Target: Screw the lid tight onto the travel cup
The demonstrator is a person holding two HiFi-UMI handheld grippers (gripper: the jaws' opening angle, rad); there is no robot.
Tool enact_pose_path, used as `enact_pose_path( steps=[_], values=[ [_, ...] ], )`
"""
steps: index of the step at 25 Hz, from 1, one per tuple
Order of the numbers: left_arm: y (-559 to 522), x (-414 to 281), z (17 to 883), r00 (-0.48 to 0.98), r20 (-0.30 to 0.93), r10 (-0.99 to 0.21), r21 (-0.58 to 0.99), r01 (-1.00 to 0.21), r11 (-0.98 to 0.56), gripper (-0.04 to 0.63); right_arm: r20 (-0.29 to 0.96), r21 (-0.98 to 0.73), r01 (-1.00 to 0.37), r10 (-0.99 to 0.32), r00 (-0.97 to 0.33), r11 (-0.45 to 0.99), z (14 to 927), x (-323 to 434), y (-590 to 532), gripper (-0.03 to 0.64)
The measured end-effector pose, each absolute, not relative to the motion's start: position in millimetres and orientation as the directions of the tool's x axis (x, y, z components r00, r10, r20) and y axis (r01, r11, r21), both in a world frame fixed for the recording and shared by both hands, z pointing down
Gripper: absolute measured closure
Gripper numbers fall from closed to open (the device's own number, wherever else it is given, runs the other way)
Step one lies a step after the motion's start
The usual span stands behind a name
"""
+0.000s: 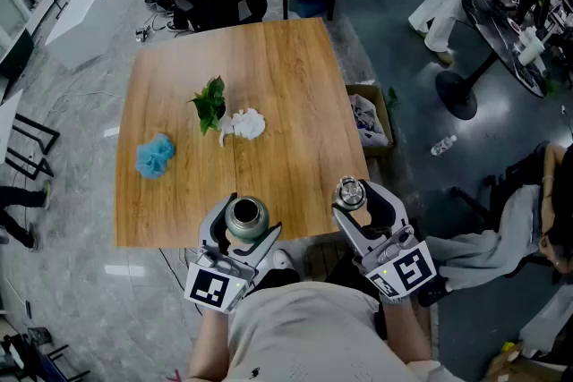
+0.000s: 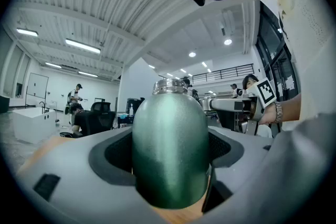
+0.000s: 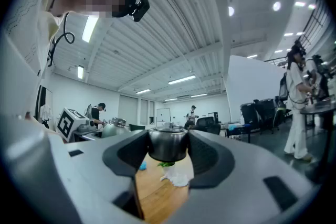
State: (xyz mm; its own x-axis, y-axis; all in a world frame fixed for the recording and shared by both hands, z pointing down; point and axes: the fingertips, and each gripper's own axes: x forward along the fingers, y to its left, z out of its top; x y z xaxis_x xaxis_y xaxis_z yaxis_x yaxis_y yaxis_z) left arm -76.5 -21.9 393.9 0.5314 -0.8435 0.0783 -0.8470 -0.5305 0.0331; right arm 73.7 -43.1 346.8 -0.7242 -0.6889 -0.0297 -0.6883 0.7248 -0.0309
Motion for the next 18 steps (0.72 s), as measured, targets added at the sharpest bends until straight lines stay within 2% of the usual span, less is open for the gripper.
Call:
enact_pose_path(
  steps=[10,14,18],
  values=[
    [-27,-76,380,0.535,0.011,-0.844,0.039,-0.844,-0.535,0.202,-0.019,-0.029,-0.698,-0.699,-0.715,0.715,352,78,-46,0.37],
    [-25,-79,390,0.531,0.063,-0.845,0.042,-0.847,-0.53,0.202,-0.012,-0.025,-0.696,-0.696,-0.718,0.718,353,77,-46,0.37],
    [-27,-80,391,0.526,0.058,-0.848,0.041,-0.85,-0.525,0.202,-0.006,-0.026,-0.694,-0.694,-0.72,0.72,354,77,-47,0.37]
  ],
)
